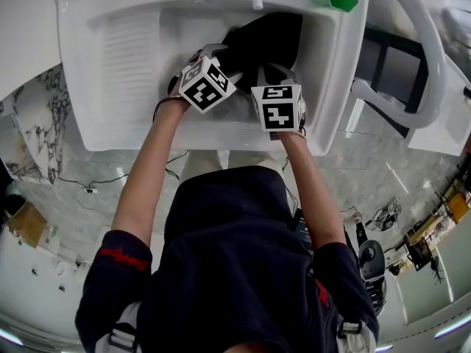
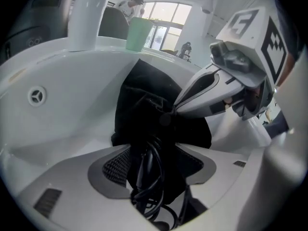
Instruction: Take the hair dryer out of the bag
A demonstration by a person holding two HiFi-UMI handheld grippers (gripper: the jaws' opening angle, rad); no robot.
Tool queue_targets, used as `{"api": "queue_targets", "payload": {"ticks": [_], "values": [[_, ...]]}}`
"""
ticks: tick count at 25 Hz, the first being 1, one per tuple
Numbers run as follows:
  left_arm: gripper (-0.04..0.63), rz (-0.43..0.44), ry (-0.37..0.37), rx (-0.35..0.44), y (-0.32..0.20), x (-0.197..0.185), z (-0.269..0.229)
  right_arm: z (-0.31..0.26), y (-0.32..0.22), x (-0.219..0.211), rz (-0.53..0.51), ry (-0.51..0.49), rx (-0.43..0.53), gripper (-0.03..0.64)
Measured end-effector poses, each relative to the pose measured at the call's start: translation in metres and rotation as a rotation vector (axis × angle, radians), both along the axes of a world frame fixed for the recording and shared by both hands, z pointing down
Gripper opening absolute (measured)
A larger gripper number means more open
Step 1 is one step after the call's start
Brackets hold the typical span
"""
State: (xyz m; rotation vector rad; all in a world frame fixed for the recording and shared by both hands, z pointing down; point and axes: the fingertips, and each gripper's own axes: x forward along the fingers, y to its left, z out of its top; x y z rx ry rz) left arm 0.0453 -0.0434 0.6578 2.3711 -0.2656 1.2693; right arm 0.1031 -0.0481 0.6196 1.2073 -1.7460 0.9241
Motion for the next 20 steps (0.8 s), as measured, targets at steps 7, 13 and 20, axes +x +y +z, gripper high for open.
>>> {"api": "queue_targets", "payload": {"ticks": [7,13,20], "values": [[0.273,0.054,-0.046,0.015,0.001,0.005,0.015,0.000,0.000,-0.001,-0.012,-0.005,0.004,0.041],[0.273,0.090,-0.090,0.025,0.004,0.007,0.028,0.000,0.001,-0.002,-0.016,-0.011,0.004,0.041],[0.273,0.112,-0.133,0.031,0.008,0.007,0.042,0.001,0.001,-0.004,-0.010,-0.026,0.002,0.041]]}}
